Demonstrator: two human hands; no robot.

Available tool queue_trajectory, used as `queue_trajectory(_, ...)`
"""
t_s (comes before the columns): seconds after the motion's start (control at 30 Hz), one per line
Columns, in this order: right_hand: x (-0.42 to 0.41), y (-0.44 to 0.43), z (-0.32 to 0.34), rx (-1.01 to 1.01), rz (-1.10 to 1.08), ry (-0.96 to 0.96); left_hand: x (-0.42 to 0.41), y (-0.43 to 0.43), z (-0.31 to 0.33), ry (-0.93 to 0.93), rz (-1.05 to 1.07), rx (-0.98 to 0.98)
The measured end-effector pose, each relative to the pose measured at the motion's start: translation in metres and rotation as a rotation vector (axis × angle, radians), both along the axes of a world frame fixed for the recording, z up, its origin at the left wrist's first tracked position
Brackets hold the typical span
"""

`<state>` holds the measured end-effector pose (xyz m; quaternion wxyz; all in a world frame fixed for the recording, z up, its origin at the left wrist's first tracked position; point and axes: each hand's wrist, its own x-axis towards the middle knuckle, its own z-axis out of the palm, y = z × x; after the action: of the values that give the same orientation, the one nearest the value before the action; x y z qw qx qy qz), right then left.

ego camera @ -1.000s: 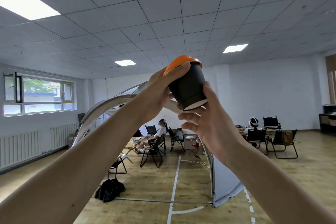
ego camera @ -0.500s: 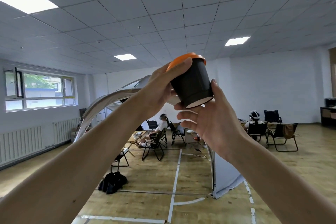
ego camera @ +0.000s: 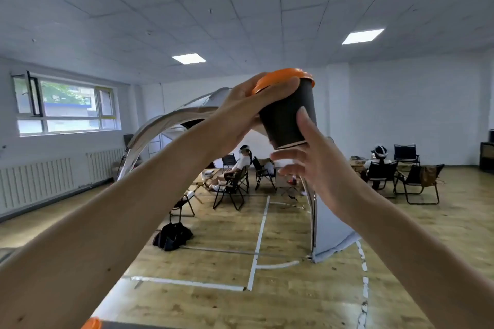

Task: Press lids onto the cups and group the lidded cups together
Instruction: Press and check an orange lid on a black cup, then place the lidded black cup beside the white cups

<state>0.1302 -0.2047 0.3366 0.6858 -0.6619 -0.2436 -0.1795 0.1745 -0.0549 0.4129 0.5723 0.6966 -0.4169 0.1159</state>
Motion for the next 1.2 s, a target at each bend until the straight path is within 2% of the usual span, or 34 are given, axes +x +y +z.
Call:
queue_trajectory(0.1,-0.003,-0.004,-0.022,-0.192,-0.151,-0.067,-0.019,0.009,-0.020,-0.075,0.063,0.163)
queue_trajectory(0.2,-0.006,0.000,-0.069,-0.214,-0.105,-0.015,-0.031,0.020,-0.064,-0.107,0.158,0.312)
queue_trajectory(0.43,-0.009,0.025,-0.234,-0.293,-0.063,0.200,-0.025,0.065,-0.227,0.121,0.127,0.541)
queue_trajectory(0.5,-0.018,0.031,-0.288,-0.398,-0.065,0.273,-0.028,0.085,-0.277,0.221,0.142,0.653)
queue_trajectory(0.6,-0.023,0.033,-0.364,-0.555,-0.128,0.341,-0.025,0.124,-0.341,0.286,0.291,0.895)
queue_trajectory(0.73,-0.020,0.025,-0.434,-0.547,-0.219,0.477,-0.027,0.177,-0.408,0.303,0.507,1.162)
queue_trajectory(0.8,-0.020,0.021,-0.447,-0.582,-0.281,0.508,-0.032,0.191,-0.431,0.367,0.500,1.126)
queue_trajectory(0.97,-0.025,0.025,-0.440,-0.739,-0.356,0.507,-0.030,0.195,-0.451,0.439,0.532,0.861)
queue_trajectory(1.1,-0.039,0.020,-0.435,-0.788,-0.281,0.555,-0.008,0.179,-0.401,0.477,0.572,0.529)
queue_trajectory(1.2,-0.035,0.008,-0.410,-0.729,-0.072,0.635,0.005,0.159,-0.333,0.444,0.487,0.345)
